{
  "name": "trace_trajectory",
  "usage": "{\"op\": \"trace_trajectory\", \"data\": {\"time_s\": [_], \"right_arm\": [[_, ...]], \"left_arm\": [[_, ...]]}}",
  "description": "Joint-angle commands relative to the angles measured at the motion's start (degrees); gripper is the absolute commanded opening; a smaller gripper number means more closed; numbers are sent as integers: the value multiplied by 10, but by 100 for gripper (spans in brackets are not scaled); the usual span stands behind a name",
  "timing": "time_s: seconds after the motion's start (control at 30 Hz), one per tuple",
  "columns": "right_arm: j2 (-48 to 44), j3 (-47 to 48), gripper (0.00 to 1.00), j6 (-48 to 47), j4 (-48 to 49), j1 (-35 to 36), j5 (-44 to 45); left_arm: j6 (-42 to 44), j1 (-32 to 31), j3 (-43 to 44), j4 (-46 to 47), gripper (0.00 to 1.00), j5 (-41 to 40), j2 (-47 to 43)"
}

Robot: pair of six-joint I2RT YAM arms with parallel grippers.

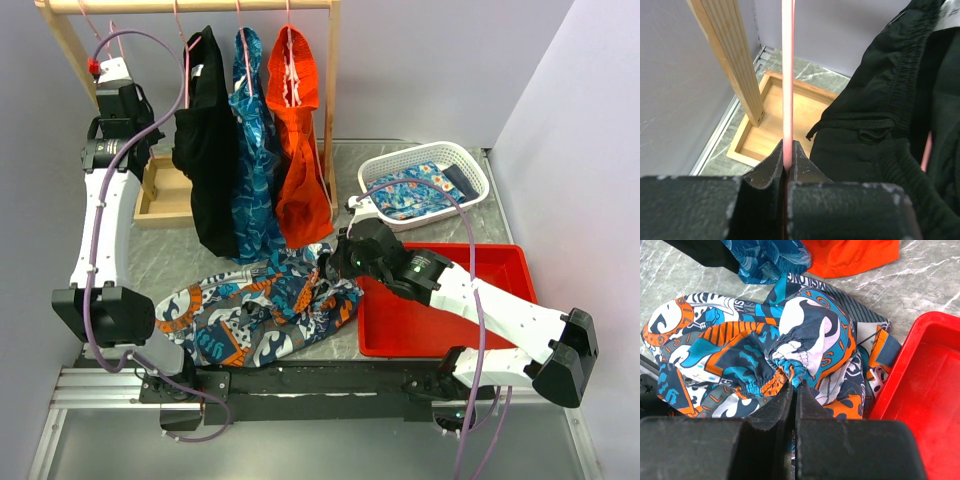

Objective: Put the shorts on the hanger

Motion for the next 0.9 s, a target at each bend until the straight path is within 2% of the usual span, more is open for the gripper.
{"op": "trace_trajectory", "data": {"time_s": [0.0, 0.3, 0.63, 0.87], "right_arm": [[-9, 12, 0, -2, 11, -2, 5], [-15, 7, 0, -2, 10, -2, 7], [-18, -3, 0, 1, 20, -2, 4], [-29, -7, 0, 0, 18, -1, 9]], "left_arm": [[17, -9, 20, 51, 1, -15, -39], [26, -29, 25, 53, 1, -37, -44], [26, -54, -25, 52, 1, -59, -98], [6, -65, -55, 1, 1, -80, -146]]}}
